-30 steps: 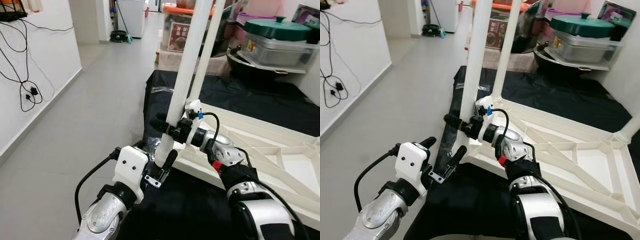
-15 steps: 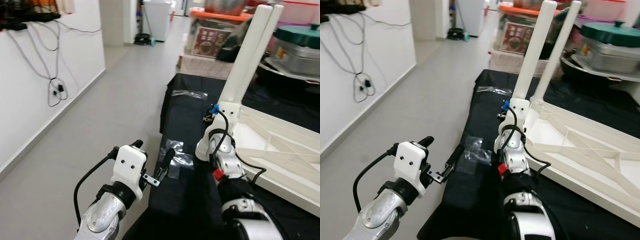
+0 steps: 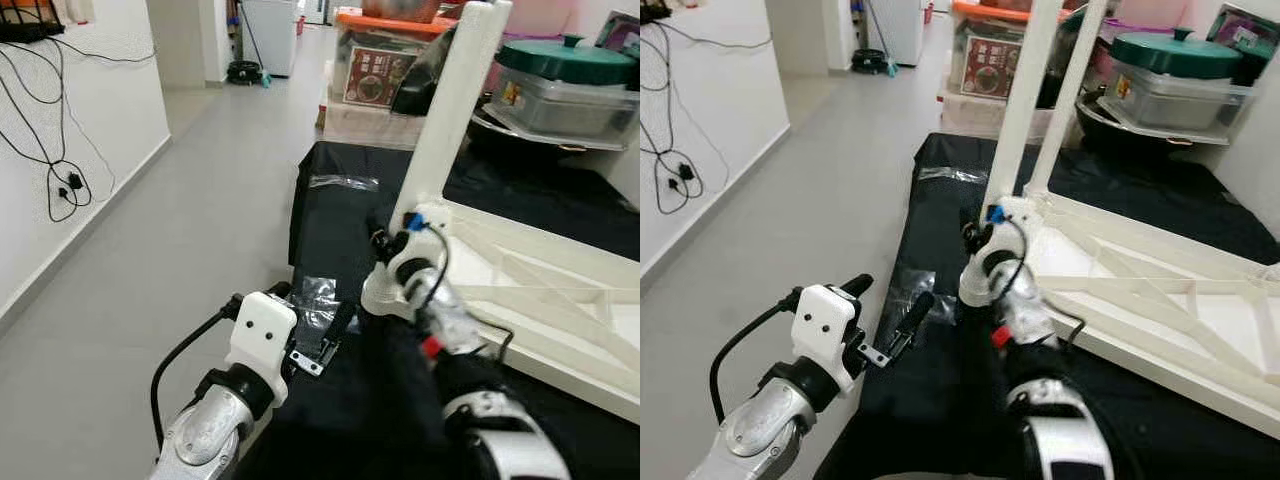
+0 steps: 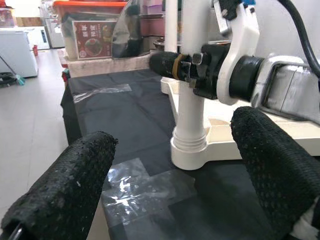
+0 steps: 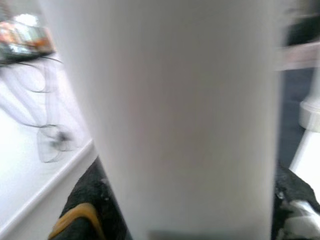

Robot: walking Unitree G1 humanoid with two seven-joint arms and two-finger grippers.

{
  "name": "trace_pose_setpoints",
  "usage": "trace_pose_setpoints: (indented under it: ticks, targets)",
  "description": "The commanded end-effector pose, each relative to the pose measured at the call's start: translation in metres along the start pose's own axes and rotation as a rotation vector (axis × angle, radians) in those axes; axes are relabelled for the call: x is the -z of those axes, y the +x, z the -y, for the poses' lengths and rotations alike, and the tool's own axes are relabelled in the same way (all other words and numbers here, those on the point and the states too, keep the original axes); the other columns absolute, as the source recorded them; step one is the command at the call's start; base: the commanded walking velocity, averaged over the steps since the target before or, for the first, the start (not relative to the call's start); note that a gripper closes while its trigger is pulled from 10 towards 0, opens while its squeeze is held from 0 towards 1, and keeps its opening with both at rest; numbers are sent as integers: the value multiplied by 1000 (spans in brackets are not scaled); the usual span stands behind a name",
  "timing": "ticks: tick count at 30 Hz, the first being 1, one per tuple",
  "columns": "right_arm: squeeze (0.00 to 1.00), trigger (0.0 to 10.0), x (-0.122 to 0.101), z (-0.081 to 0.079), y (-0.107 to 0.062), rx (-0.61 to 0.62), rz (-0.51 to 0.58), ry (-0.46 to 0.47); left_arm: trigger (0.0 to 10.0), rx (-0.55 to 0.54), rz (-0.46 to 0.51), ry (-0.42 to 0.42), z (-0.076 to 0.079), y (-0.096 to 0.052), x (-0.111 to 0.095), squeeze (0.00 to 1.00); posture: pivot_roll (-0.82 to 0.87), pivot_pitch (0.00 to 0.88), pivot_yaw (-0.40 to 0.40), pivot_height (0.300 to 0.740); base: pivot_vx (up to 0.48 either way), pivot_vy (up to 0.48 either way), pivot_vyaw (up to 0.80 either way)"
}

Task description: Building children table

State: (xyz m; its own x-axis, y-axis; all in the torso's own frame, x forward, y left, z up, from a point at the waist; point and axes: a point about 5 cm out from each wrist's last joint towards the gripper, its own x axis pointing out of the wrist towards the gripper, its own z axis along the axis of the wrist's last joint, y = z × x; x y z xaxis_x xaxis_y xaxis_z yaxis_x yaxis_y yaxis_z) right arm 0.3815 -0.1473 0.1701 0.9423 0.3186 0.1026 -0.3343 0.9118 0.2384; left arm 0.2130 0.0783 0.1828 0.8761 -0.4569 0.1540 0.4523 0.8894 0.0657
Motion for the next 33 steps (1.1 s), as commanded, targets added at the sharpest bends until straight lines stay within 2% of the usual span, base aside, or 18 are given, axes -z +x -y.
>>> trace_pose_setpoints:
  ticks: [1, 3, 5, 6, 7, 9, 11, 16, 17, 18, 19, 20, 22, 24, 26, 28, 32, 33]
  targets:
    - [0, 10000, 3, -6, 0, -168, -47, 60, 10000, -3, -9, 4, 0, 0, 2, 0, 119, 2, -106, 740, 0, 0, 0]
    - [0, 10000, 1, -6, -5, -347, -100, 102, 10000, -3, -10, 6, 0, 0, 3, 0, 121, 0, -106, 740, 0, 0, 0]
    - [0, 10000, 1, -6, -5, -347, -100, 102, 10000, -3, -10, 6, 0, 0, 3, 0, 121, 0, -106, 740, 0, 0, 0]
    - [0, 10000, 1, -9, -9, -475, -134, 132, 10000, -3, -10, 6, 0, 0, 3, 0, 128, 0, -105, 740, 0, 0, 0]
    - [0, 10000, 1, -9, -9, -475, -134, 132, 10000, -3, -10, 6, 0, 0, 3, 0, 128, 0, -105, 740, 0, 0, 0]
    - [0, 10000, 4, -20, -20, -767, -226, 143, 10000, -4, -10, 7, 1, -1, 3, 0, 133, 0, -109, 740, 0, 0, 0]
    - [0, 10000, 15, -27, -26, -938, -336, 61, 10000, -8, -10, 6, 0, -1, 3, 0, 138, 0, -109, 740, 0, 0, 0]
    - [0, 10000, 21, -30, -27, -989, -394, -4, 10000, -9, -12, 9, 0, -2, 3, 0, 138, 0, -109, 740, 0, 0, 0]
    - [0, 5647, 24, -30, -25, -985, -413, -66, 10000, -9, -14, 9, 0, -2, 4, 0, 136, 0, -105, 740, 0, 0, 0]
    - [0, 5647, 24, -30, -25, -985, -413, -66, 10000, -9, -14, 9, 0, -2, 4, 0, 136, 0, -105, 740, 0, 0, 0]
    - [0, 0, 26, -29, -18, -892, -400, -146, 10000, -8, -14, 8, 0, -2, 4, 0, 135, 0, -107, 740, 0, 0, 0]
    - [0, 0, 22, -27, -9, -763, -350, -205, 10000, -8, -16, 7, 0, -2, 4, 0, 134, 0, -107, 740, 0, 0, 0]
    - [0, 0, 19, -25, -3, -673, -312, -235, 10000, -7, -16, 6, 0, -2, 5, 0, 134, 0, -107, 740, 0, 0, 0]
    - [0, 0, 19, -25, -3, -673, -312, -235, 10000, -7, -16, 6, 0, -2, 5, 0, 134, 0, -107, 740, 0, 0, 0]
    - [0, 0, 2, -16, 7, -467, -182, -202, 10000, -7, -18, 6, 0, -2, 5, 0, 129, 0, -102, 740, 0, 0, 0]
    - [0, 0, 2, -16, 7, -467, -182, -202, 10000, -7, -18, 6, 0, -2, 5, 0, 129, 0, -102, 740, 0, 0, 0]
    - [0, 0, -4, 36, -9, 340, -44, -297, 10000, -9, -19, 8, 0, -3, 5, 0, 124, 0, -96, 740, 0, 0, 0]
    - [0, 0, -4, 36, -9, 340, -44, -297, 10000, -9, -19, 8, 0, -3, 5, 0, 124, 0, -96, 740, 0, 0, 0]
